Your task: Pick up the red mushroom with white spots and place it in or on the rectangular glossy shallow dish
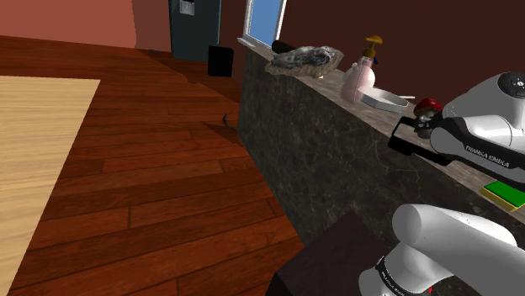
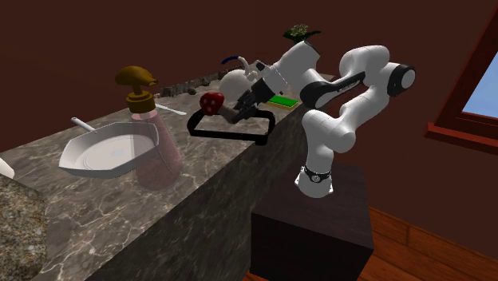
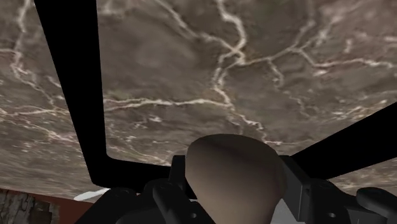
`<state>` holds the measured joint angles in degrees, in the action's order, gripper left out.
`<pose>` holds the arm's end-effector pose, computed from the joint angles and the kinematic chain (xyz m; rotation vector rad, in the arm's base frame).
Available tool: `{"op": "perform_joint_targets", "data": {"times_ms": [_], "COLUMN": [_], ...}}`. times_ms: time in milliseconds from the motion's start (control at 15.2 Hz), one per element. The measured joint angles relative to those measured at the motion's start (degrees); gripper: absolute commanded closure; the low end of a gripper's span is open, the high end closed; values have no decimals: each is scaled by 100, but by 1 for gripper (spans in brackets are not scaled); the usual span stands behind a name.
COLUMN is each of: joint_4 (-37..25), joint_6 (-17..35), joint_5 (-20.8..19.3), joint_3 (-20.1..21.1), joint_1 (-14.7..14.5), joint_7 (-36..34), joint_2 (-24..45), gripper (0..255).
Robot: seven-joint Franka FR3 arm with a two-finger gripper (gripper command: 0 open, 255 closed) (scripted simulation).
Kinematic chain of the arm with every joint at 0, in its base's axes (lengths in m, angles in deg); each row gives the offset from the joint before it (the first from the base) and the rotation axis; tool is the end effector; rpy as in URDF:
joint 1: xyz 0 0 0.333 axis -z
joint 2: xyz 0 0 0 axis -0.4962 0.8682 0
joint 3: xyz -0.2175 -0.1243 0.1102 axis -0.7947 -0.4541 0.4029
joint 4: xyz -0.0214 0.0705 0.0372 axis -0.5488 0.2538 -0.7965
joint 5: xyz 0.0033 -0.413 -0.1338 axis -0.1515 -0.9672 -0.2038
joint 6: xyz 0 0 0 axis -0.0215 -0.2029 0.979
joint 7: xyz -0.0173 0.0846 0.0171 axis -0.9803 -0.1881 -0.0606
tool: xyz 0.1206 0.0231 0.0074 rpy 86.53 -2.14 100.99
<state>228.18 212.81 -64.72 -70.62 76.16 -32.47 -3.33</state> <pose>0.2049 -0.2928 0.5078 2.1595 -1.2736 0.9301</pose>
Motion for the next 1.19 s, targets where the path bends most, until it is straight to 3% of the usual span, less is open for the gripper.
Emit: {"op": "perform_joint_targets", "data": {"times_ms": [330,396,792,1188], "joint_4": [35,36,38,-193], "joint_6": [0,0,-1,-1035], "joint_5": [-7,-7,-7,332], "joint_3": [-14,-14,-15,255], "joint_1": [9,8,9,-220], "joint_7": [13,13,14,148], "joint_2": [-41,-42,-43,-819], "gripper": [255,0,0,0]}}
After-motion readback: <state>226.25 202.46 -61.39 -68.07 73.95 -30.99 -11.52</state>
